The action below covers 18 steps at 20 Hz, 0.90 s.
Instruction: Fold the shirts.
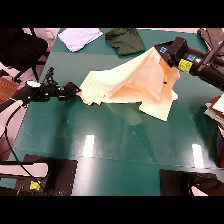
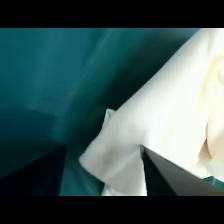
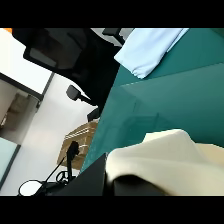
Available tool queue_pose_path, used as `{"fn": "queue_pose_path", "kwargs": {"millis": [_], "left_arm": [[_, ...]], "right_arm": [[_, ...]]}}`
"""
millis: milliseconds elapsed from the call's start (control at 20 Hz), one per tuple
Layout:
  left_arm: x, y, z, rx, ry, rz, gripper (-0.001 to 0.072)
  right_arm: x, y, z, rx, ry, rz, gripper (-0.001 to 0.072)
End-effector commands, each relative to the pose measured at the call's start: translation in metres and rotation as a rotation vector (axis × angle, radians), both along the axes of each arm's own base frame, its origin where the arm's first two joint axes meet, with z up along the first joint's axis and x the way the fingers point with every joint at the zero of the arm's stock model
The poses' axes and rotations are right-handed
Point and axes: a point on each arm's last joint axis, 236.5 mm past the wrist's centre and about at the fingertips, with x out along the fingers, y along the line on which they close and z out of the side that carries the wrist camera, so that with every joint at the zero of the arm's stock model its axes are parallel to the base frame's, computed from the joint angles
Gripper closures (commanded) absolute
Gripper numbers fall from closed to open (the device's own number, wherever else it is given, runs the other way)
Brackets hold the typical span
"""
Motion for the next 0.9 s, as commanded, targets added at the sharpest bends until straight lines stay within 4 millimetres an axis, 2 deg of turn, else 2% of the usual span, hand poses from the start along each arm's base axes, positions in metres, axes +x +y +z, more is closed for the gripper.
{"fn": "queue_pose_path", "kwargs": {"millis": [0, 50, 150, 250, 400, 450, 550, 600, 650, 700, 850], "left_arm": [[0.006, -0.022, -0.005, -0.054, -0.018, -0.032, 0.0149], [0.007, -0.029, -0.005, -0.044, -0.025, -0.039, 0.0196], [0.015, -0.034, -0.002, -0.039, -0.047, -0.011, 0.0450], [0.027, -0.032, 0.011, -0.054, -0.084, 0.021, 0.0644], [0.052, -0.022, 0.057, 0.000, -0.208, 0.024, 0.0650], [0.060, -0.019, 0.080, 0.018, -0.263, 0.024, 0.0676], [0.072, -0.019, 0.122, 0.054, -0.360, -0.011, 0.0674], [0.074, -0.024, 0.139, 0.063, -0.392, -0.052, 0.0589], [0.073, -0.030, 0.152, 0.059, -0.405, -0.091, 0.0377], [0.072, -0.034, 0.160, 0.054, -0.407, -0.112, 0.0325], [0.073, -0.035, 0.161, 0.072, -0.412, -0.127, 0.0325]], "right_arm": [[0.000, -0.001, -0.004, -0.025, 0.002, 0.003, 0.0695], [-0.001, -0.001, -0.004, -0.027, 0.003, 0.005, 0.0695], [-0.001, -0.001, -0.005, -0.029, 0.005, 0.007, 0.0695], [-0.001, -0.006, -0.010, -0.041, 0.026, 0.009, 0.0695], [0.001, -0.022, -0.019, -0.074, 0.054, 0.000, 0.0695], [0.001, -0.027, -0.019, -0.094, 0.049, -0.008, 0.0695], [0.001, -0.038, -0.015, -0.106, 0.040, -0.028, 0.0695], [0.002, -0.044, -0.014, -0.105, 0.040, -0.039, 0.0695], [0.003, -0.048, -0.014, -0.106, 0.039, -0.048, 0.0695], [0.005, -0.051, -0.013, -0.105, 0.039, -0.057, 0.0695], [0.006, -0.052, -0.014, -0.106, 0.040, -0.058, 0.0694]]}}
